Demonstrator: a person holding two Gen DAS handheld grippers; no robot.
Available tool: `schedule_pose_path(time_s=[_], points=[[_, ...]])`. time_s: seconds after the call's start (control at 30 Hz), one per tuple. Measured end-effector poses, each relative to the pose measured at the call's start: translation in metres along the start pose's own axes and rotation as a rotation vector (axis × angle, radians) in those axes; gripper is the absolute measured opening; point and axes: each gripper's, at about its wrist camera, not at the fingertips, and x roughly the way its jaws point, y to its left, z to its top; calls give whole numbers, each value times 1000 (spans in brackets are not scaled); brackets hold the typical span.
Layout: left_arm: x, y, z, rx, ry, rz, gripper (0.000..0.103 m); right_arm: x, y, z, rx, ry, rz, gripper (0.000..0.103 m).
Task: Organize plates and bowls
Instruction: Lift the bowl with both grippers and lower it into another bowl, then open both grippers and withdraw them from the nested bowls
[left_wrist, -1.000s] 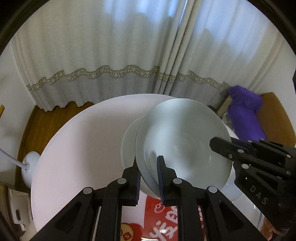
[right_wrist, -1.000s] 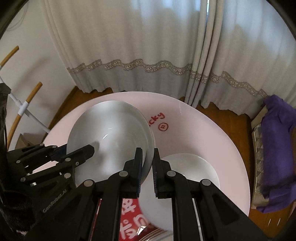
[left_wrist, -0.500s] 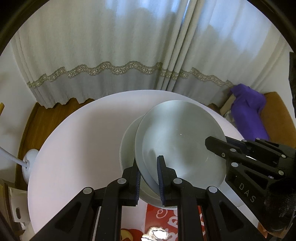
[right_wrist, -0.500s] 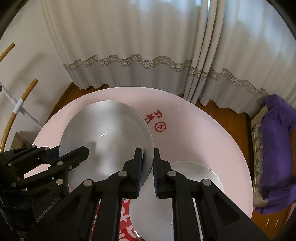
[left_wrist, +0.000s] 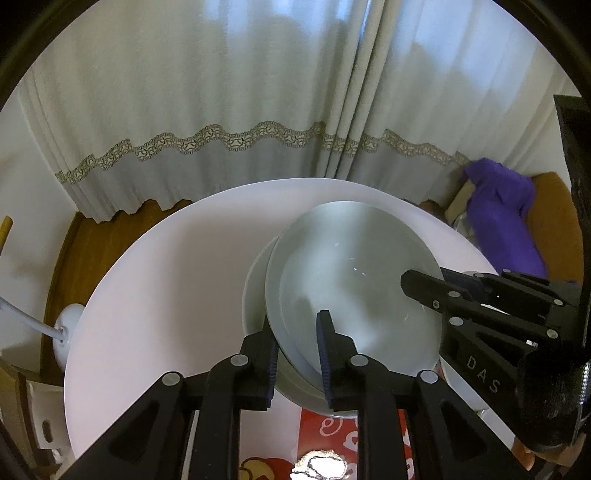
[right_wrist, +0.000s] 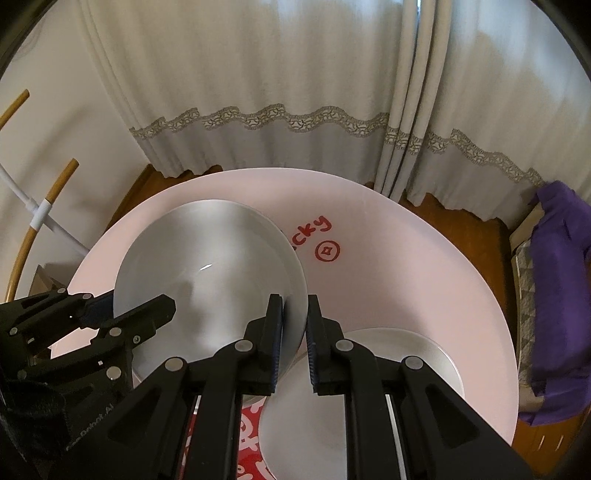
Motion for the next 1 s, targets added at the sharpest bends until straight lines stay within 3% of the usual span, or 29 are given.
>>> schedule_pose_path(time_s=[0.2, 0.7, 0.87, 0.93, 1.0], points=[[-3, 0, 1, -1, 16, -46, 31, 1, -1, -1, -7, -2, 5, 12], [-18, 9, -3, -27, 6, -89, 41, 2, 0, -2, -6, -16, 13, 11], [-28, 9, -11, -38, -14, -76, 41, 2, 1, -4, 0, -20, 9, 11], [-32, 8, -14, -36, -20, -42, 49, 1, 2, -4, 0, -21, 5, 12], [-33, 9, -17, -42, -23, -32, 49, 1, 1, -4, 8, -20, 5, 12]])
